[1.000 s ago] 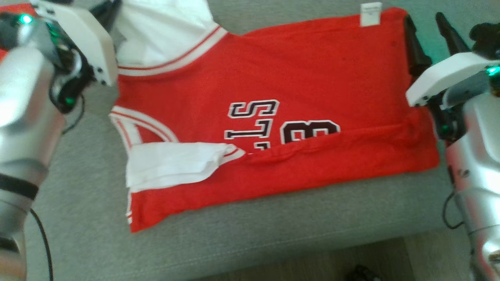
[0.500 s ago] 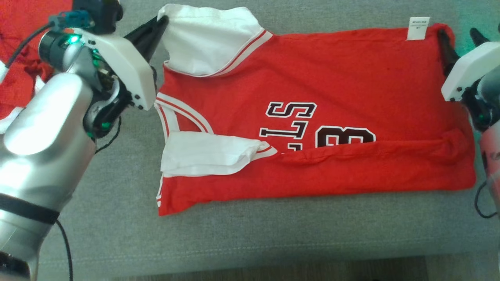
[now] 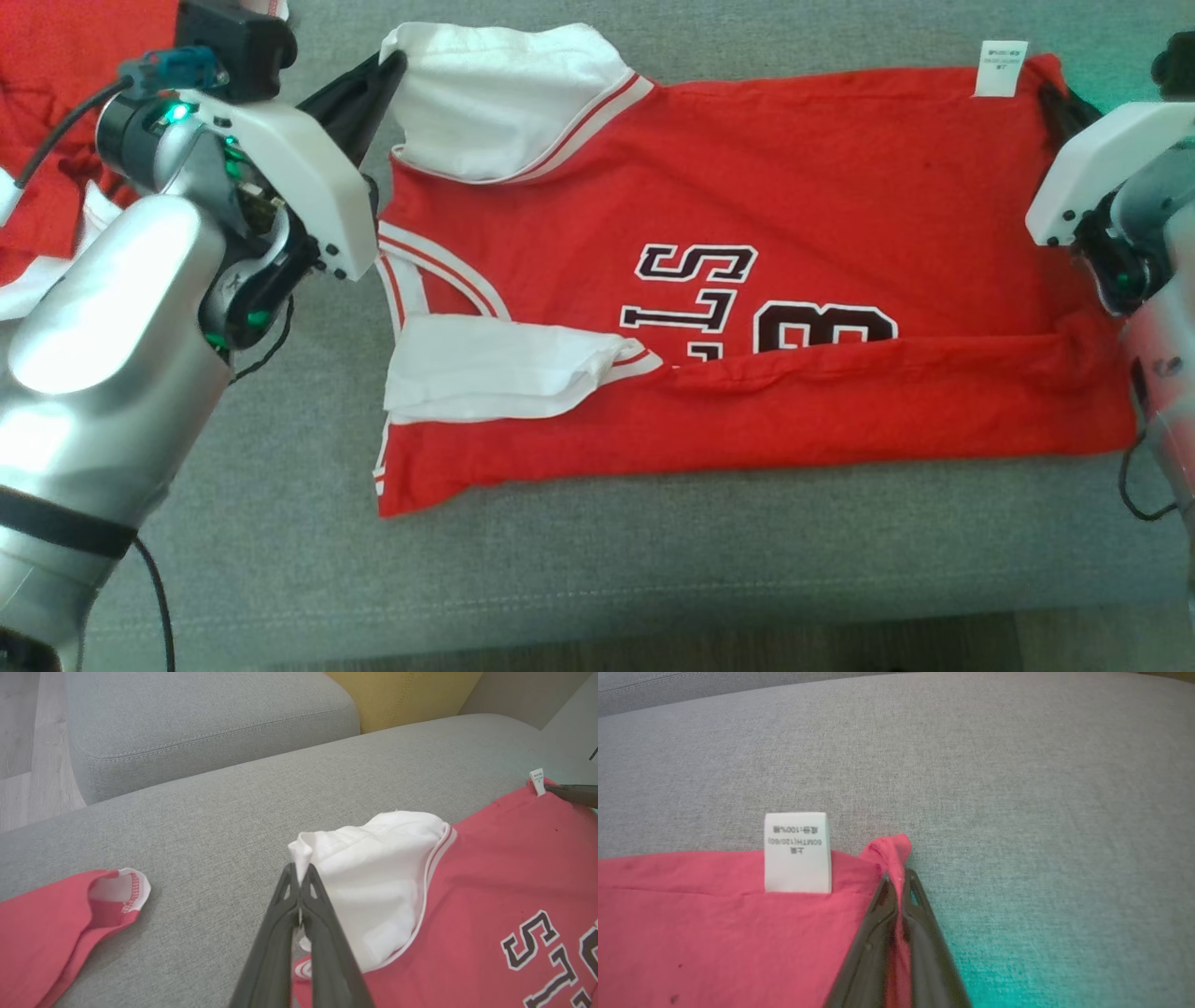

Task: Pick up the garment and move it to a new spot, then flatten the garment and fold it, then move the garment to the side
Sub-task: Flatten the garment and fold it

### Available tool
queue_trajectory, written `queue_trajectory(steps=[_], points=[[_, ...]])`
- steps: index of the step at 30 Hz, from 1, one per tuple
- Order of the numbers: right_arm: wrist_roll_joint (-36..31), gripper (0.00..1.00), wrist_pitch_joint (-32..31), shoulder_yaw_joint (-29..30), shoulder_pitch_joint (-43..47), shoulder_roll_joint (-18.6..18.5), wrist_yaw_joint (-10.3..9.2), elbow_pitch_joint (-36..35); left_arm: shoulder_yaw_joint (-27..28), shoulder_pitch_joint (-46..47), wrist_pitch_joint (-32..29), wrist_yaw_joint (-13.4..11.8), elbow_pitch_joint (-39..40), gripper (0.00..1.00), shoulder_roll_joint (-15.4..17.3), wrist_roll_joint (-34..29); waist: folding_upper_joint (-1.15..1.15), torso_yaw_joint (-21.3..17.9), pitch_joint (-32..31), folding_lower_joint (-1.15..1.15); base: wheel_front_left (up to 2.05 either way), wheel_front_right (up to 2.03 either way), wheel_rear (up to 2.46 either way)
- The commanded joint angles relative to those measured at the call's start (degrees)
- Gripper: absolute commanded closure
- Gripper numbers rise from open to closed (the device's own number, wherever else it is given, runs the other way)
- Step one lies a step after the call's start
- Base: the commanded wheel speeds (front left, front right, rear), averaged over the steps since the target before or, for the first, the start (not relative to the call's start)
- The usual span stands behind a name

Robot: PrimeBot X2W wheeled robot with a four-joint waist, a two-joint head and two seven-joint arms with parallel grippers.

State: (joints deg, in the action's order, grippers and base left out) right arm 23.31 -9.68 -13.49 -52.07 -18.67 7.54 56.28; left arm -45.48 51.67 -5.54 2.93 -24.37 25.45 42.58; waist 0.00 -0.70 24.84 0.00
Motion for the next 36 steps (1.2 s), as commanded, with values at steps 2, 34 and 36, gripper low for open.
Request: queue_trajectory(steps=[2, 34, 36], points=[[1.33, 1.00, 0.65, -1.89, 0.27, -0.69, -0.05, -1.17, 2.31, 1.12, -0.23, -0.58, 1.70, 1.00, 2.83, 0.45, 0.00, -0.15, -0.22, 0.00, 0.00, 0.00, 0.00], [1.43, 1.00, 23.43, 4.04, -8.25, 0.55, -0.05, 11.03, 4.82, 10.98, 19.12, -2.44, -16.80, 1.00, -5.34, -4.33, 0.00, 0.71, -0.76, 0.00, 0.00, 0.00, 0.00], [2.01, 1.00, 23.64, 3.63, -7.37, 0.35, -0.05, 10.83, 4.51, 10.24, 19.34, -1.87, -16.87, 1.00, -5.17, -4.42, 0.00, 0.92, -1.38, 0.00, 0.00, 0.00, 0.00]])
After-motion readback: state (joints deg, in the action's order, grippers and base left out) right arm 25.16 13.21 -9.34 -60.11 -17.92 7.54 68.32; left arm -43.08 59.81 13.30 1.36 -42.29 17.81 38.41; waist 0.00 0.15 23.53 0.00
